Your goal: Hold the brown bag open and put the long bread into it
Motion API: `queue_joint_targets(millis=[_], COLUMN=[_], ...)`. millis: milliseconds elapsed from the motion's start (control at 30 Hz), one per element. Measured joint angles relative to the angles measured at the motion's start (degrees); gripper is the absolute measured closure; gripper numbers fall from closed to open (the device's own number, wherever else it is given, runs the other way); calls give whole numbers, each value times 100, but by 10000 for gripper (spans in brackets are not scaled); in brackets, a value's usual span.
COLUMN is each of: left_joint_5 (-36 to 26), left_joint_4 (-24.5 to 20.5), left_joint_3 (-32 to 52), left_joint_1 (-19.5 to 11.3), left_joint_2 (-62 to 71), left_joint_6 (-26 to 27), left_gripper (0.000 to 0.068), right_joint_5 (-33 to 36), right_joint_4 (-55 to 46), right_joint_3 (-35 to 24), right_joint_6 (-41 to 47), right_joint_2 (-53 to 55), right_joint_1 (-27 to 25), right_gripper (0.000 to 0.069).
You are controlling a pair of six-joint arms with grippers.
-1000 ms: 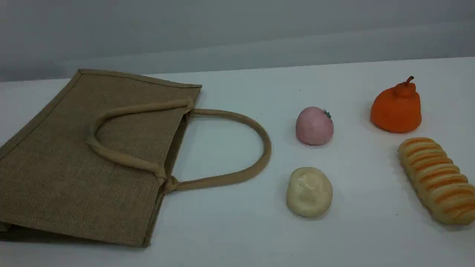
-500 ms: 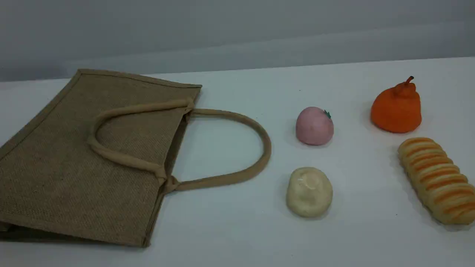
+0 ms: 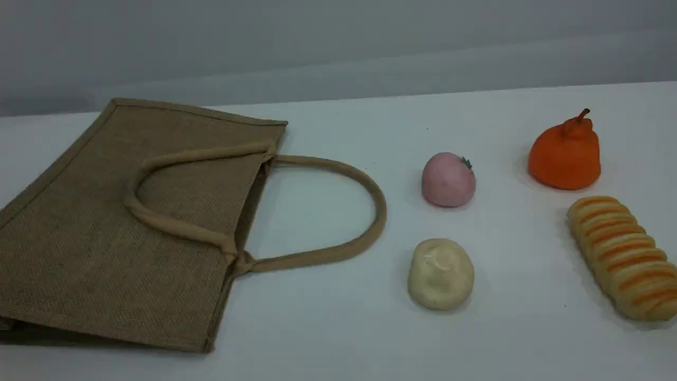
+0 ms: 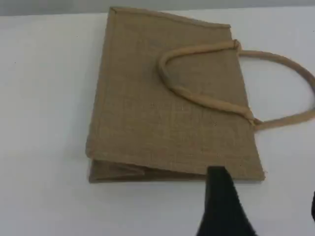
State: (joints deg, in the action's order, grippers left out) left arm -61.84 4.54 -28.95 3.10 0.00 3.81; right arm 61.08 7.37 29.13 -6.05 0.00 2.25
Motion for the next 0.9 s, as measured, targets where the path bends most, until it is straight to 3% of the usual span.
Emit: queue_joint_targets(millis=[333, 500, 667, 900], left_joint_5=[192, 447, 697, 1315], left_joint_4=[-20, 52, 449, 1092], left_joint_3=[-864, -1168, -1269, -1399], left_joint_1=[0, 0, 0, 0], left_joint_2=[1040, 1925, 2752, 3809], left_joint_6=[150, 150, 206, 756], left_gripper=[307, 309, 309, 309], right_joint_5=[-625, -1282, -1922, -2641], right_joint_4=[914, 1823, 2570, 3694], right_joint_3=[174, 174, 174, 179], right_joint_6=[-48, -695, -1358, -2302], right_joint_2=[472, 1240, 2025, 3213], right_joint_1=[0, 0, 0, 0], right_gripper=[297, 297, 297, 297])
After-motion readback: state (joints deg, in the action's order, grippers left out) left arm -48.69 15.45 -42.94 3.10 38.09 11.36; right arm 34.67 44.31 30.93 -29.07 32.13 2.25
